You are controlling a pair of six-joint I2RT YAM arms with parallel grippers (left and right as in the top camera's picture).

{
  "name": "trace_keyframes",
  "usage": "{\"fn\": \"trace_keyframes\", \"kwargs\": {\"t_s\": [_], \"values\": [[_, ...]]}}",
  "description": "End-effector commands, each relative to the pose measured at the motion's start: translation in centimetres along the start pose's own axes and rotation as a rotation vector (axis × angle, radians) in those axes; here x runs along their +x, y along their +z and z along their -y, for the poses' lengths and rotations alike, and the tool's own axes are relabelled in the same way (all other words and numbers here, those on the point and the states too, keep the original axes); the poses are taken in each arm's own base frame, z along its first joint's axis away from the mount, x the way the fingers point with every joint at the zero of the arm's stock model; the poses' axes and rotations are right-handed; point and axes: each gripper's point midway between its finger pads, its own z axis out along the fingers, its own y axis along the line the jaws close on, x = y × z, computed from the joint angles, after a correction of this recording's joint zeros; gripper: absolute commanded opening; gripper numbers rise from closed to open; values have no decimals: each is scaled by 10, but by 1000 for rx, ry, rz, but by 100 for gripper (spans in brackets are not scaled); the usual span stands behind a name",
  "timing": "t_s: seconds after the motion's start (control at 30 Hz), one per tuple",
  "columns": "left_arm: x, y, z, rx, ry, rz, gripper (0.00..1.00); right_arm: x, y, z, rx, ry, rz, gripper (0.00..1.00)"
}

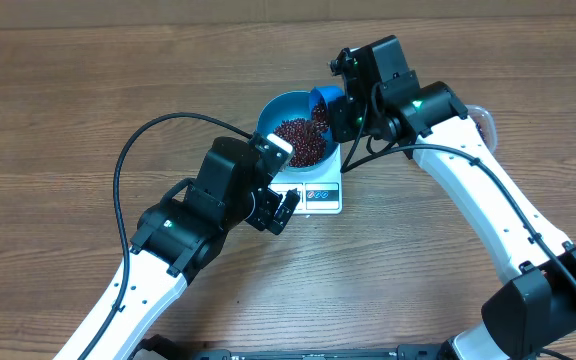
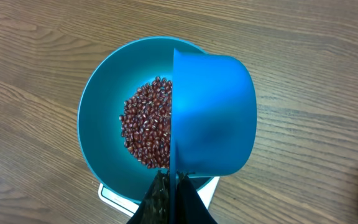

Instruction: Scoop item into bowl and weigh 150g on scale

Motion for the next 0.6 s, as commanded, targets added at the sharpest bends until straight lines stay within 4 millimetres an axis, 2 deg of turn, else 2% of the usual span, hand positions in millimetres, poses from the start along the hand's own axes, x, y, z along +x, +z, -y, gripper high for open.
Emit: {"fn": "trace_keyframes", "kwargs": {"t_s": [0.0, 0.57], "values": [[-3, -4, -1, -2, 8, 17, 100, -19, -21, -6, 16, -39, 79, 4], [-3, -4, -1, -2, 8, 17, 100, -15, -19, -24, 1, -191, 73, 4]]}}
